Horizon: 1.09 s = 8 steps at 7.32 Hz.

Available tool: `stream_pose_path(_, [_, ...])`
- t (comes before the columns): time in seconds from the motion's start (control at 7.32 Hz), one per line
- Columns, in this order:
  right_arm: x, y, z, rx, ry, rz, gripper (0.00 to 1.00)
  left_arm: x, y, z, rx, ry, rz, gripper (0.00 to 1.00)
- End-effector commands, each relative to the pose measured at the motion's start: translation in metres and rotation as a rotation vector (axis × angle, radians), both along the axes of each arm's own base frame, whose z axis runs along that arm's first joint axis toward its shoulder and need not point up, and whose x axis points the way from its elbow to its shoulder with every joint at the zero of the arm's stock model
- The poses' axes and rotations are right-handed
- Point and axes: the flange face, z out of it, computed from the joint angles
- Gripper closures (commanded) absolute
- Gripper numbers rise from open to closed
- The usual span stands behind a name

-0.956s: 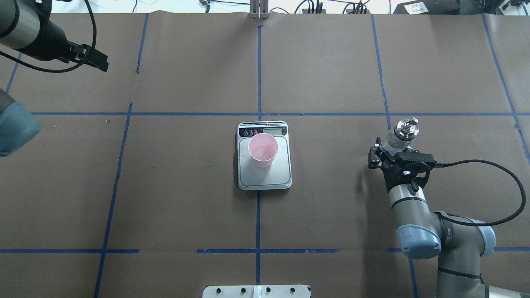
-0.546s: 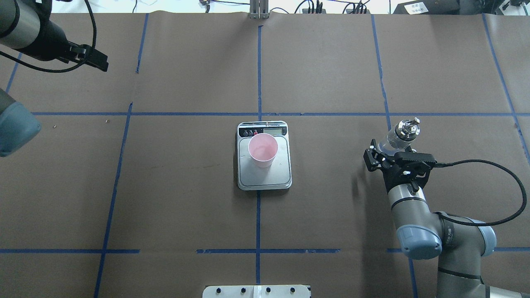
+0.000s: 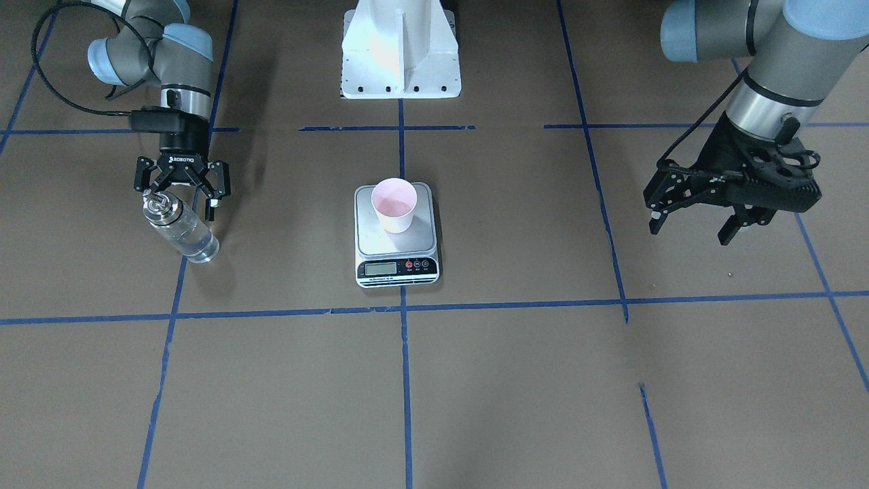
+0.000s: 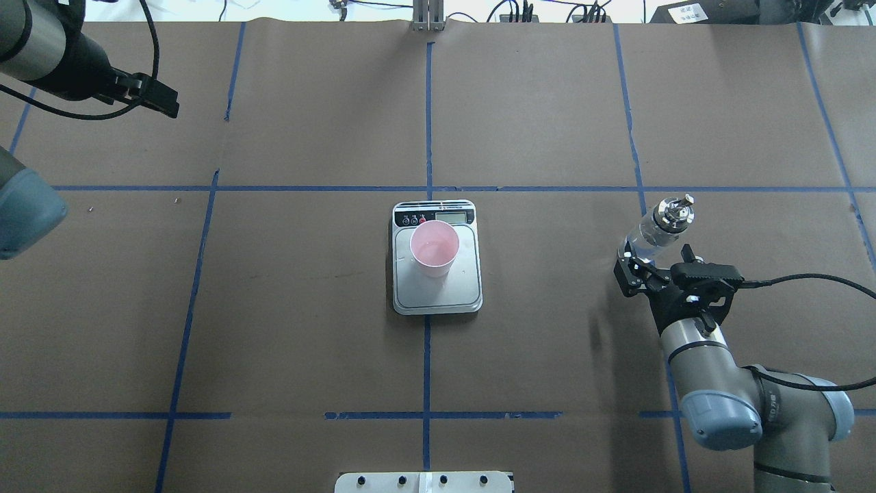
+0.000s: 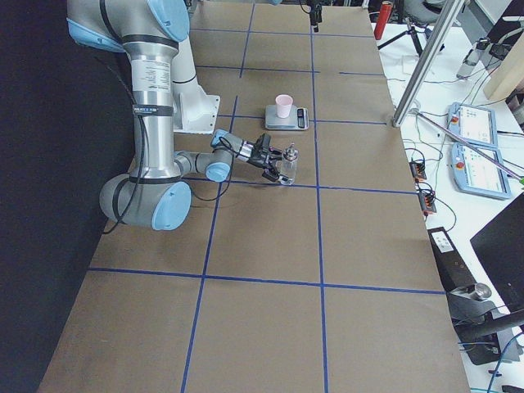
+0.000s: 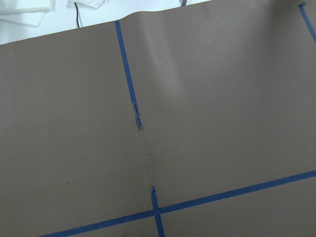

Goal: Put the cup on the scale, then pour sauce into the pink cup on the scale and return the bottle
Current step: 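Lower the dispenser to its original spot with the right gripper, then open the right gripper and pull it back from the dispenser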

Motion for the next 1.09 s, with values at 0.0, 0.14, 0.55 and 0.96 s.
stream_pose_path(0.0, [0.002, 0.017, 0.000, -0.001, 0.001, -0.037, 0.00, -0.002, 0.002, -0.001, 0.002, 0.002, -0.002, 0.01])
stream_pose_path(0.14, [0.020, 0.027, 0.024, -0.009, 0.030, -0.057, 0.00, -0.002, 0.003, -0.001, 0.002, 0.002, -0.002, 0.01])
stream_pose_path(0.55, [0.097, 0.043, 0.077, -0.039, 0.001, -0.175, 0.00, -0.001, 0.003, 0.003, -0.004, -0.002, 0.001, 0.01])
stream_pose_path(0.96, [0.200, -0.034, 0.103, -0.188, 0.069, -0.377, 0.00, -0.001, 0.001, 0.011, -0.010, -0.013, 0.010, 0.01])
